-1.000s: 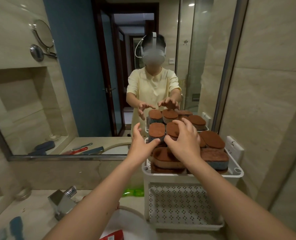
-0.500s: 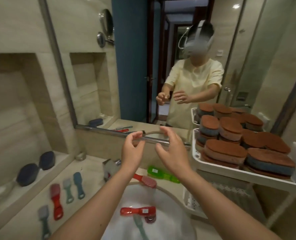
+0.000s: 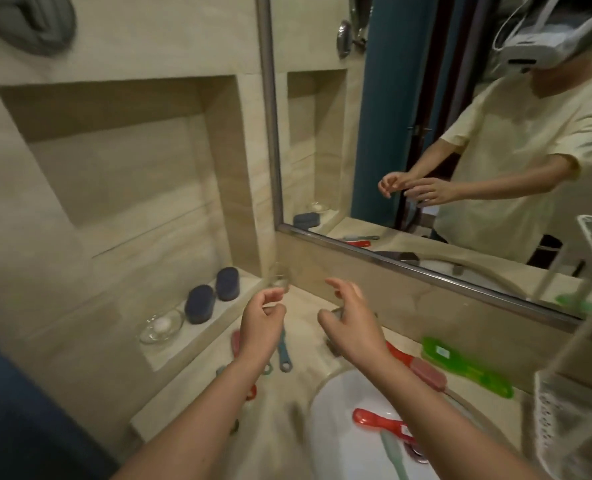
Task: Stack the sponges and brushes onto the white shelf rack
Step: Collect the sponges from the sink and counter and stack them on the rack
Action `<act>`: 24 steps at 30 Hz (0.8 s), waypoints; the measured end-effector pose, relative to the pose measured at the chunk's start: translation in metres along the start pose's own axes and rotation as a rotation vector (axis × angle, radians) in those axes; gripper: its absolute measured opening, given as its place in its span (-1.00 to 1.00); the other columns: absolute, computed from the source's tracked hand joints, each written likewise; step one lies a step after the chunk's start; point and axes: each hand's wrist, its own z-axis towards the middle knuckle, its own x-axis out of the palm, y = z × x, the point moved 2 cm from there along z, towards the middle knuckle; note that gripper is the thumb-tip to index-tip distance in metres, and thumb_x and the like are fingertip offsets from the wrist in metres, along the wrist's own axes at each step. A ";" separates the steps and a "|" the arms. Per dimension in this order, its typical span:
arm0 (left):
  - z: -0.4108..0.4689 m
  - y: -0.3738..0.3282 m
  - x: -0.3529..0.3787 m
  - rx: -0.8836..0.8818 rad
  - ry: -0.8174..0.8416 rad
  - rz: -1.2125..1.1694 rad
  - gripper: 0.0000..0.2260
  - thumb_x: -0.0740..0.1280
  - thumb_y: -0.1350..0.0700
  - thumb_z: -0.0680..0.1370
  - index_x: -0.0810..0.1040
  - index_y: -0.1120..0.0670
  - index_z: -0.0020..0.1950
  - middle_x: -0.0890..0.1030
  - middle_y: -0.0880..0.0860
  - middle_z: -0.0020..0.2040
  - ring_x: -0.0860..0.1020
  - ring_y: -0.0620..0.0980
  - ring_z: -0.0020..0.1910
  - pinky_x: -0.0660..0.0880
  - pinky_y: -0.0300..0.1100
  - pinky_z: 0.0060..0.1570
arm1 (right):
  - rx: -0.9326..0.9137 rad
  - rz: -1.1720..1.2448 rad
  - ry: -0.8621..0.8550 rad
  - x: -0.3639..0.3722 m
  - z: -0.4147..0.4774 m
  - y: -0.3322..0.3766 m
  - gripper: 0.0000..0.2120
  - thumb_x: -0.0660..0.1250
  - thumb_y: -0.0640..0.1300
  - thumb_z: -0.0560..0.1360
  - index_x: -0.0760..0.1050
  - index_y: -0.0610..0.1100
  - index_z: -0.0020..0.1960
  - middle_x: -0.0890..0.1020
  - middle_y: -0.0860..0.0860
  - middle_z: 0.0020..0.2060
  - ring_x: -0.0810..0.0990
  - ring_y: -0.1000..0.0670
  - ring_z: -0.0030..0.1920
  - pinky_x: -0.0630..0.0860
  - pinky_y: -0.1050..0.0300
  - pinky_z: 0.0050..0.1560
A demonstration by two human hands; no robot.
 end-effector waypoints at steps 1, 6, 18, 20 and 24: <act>0.009 0.007 -0.011 -0.007 -0.010 0.016 -0.75 0.29 0.29 0.50 0.54 -0.05 0.02 0.61 -0.12 0.02 0.58 -0.16 -0.06 0.47 -0.26 -0.06 | 0.001 0.009 0.017 0.014 0.008 0.002 -0.49 0.28 -0.04 0.46 0.33 0.08 0.40 0.39 0.10 0.35 0.45 0.05 0.27 0.45 0.03 0.25; 0.054 0.041 -0.061 -0.042 -0.054 0.113 -0.72 0.29 0.28 0.50 0.50 -0.13 -0.04 0.58 -0.16 -0.01 0.53 -0.28 -0.07 0.39 -0.38 -0.16 | -0.004 0.042 0.093 0.085 0.046 0.009 -0.50 0.31 -0.07 0.45 0.36 0.05 0.38 0.42 0.08 0.32 0.42 0.05 0.29 0.42 0.09 0.23; 0.142 0.096 -0.124 -0.133 -0.052 0.387 -0.63 0.37 0.25 0.45 0.48 0.06 0.25 0.44 0.07 0.29 0.50 -0.02 0.20 0.46 -0.04 0.24 | 0.036 0.058 0.238 0.213 0.122 0.002 -0.45 0.36 -0.10 0.44 0.35 -0.01 0.42 0.41 -0.01 0.34 0.39 0.00 0.34 0.35 0.16 0.24; 0.154 0.099 -0.127 -0.135 -0.028 0.448 -0.58 0.38 0.23 0.45 0.46 0.08 0.30 0.40 0.07 0.33 0.47 0.00 0.25 0.43 -0.06 0.26 | 0.039 0.052 0.259 0.229 0.135 -0.001 -0.44 0.36 -0.12 0.45 0.34 -0.03 0.43 0.40 -0.03 0.36 0.39 -0.01 0.34 0.34 0.16 0.23; 0.175 0.100 -0.128 -0.103 0.007 0.589 -0.62 0.37 0.19 0.44 0.46 -0.05 0.23 0.37 -0.02 0.23 0.47 0.01 0.23 0.42 -0.15 0.13 | 0.052 0.038 0.298 0.256 0.160 -0.008 -0.43 0.36 -0.13 0.45 0.34 -0.06 0.44 0.40 -0.06 0.37 0.38 -0.06 0.36 0.35 0.08 0.30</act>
